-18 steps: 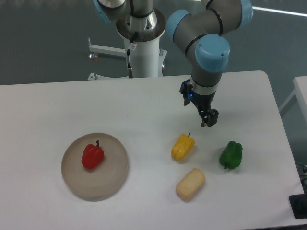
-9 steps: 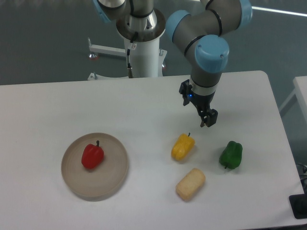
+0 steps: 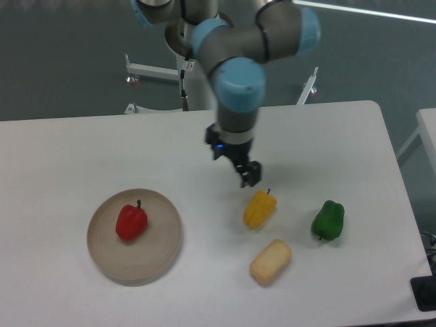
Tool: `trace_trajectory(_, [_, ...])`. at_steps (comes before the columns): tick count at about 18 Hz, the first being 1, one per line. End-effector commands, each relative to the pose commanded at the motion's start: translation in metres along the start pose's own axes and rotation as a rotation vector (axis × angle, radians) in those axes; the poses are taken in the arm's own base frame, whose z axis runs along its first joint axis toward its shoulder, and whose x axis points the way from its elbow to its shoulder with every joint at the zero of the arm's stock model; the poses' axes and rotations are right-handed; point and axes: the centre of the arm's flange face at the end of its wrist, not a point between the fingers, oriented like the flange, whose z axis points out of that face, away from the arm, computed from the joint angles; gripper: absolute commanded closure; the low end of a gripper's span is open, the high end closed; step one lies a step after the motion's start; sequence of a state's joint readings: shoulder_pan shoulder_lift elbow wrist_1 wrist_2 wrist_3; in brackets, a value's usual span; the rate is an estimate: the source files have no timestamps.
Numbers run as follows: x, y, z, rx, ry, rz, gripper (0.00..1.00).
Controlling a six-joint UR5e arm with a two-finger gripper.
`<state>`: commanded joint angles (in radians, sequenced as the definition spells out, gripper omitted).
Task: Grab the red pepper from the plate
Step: 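Move the gripper over to the red pepper on the round plate, then lower the gripper onto the red pepper and close on it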
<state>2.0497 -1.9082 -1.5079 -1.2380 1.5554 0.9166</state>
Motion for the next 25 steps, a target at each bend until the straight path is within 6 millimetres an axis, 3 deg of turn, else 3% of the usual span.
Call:
trace_trajectory(1, [0.009,-0.014,0.009,-0.007,0.008,-0.034,0.0])
trace_trajectory(5, [0.024,-0.063,0.013,0.025,-0.005,-0.114,0.0])
trace_trajectory(8, [0.034,-0.09,0.025,0.025,0.001,-0.129,0.0])
trace_trajectory(13, [0.057,-0.128,0.076,-0.019,0.023,-0.156,0.0])
trace_trajectory(18, [0.073,-0.142,0.104,-0.045,0.04,-0.164,0.0])
trace_trajectory(22, [0.072,-0.144,0.119,-0.059,0.05,-0.161,0.0])
trace_trajectory(24, [0.072,-0.144,0.12,-0.063,0.051,-0.164,0.2])
trace_trajectory(25, [0.072,-0.144,0.12,-0.064,0.051,-0.167,0.37])
